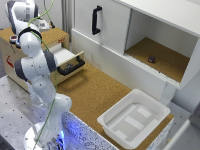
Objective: Switch off the green light
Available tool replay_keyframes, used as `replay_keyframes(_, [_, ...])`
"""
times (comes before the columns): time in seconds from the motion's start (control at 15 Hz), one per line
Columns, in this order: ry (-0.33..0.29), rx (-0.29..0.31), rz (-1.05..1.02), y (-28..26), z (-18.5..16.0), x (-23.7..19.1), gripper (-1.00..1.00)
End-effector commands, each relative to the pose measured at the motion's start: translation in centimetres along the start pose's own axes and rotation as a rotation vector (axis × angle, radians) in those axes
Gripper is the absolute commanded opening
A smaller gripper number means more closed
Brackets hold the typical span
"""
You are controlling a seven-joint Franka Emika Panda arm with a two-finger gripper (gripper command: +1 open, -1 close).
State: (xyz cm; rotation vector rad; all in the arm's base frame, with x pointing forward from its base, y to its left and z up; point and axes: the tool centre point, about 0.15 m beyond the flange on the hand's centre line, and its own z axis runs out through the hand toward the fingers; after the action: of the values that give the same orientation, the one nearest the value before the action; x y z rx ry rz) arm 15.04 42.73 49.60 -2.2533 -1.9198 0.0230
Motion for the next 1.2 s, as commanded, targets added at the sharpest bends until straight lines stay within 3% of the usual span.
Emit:
replay_keyframes(0.0, [0.036, 0.028, -0.033, 0.4, 3.0, 1.0, -1.00])
replay_keyframes(0.67, [0.024, -0.011, 0.074, 2.9, 8.6, 1.5, -1.00])
replay_keyframes(0.8, [0.147, -0.027, 0.074, 0.2, 2.6, 0.1, -1.00])
replay_keyframes(0.87, [0.173, -0.049, 0.064, -1.5, -1.1, -0.6, -1.00])
replay_keyframes(0.93, [0.118, -0.069, 0.064, -2.8, -3.9, -1.0, 1.00])
replay_keyframes(1.07, [0.112, -0.124, 0.071, -4.0, -7.2, -2.8, 1.00])
replay_keyframes(1.13, [0.135, -0.098, 0.086, -3.6, -7.5, -3.8, 1.00])
